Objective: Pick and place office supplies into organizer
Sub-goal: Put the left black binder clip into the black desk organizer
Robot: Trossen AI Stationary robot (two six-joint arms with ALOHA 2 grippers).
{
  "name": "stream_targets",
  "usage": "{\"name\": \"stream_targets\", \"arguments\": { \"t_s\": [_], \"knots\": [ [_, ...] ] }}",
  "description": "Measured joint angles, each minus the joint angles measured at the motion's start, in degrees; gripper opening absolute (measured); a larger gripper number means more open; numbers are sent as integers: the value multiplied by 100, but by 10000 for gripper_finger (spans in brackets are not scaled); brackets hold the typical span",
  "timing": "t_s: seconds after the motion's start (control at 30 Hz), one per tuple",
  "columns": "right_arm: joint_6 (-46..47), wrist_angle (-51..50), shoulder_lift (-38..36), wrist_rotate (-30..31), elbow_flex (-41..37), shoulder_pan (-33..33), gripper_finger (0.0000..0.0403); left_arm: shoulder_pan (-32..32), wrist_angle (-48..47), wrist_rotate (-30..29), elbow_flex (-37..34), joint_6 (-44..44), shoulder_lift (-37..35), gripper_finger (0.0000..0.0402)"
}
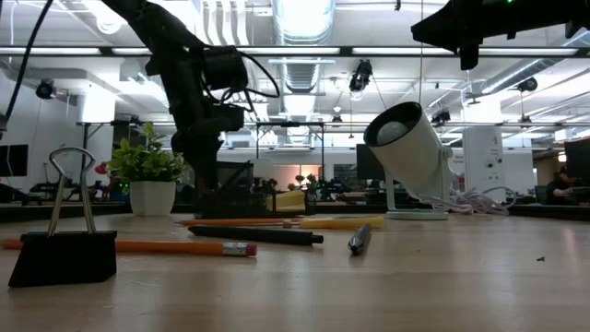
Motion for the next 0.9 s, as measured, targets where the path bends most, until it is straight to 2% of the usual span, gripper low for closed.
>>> {"name": "stream_targets", "arguments": {
  "t_s": [0.9],
  "knots": [
    [-3,-4,2,0,0,0,59,-2,-324,37,28,-33,-13,0]
  ]
}}
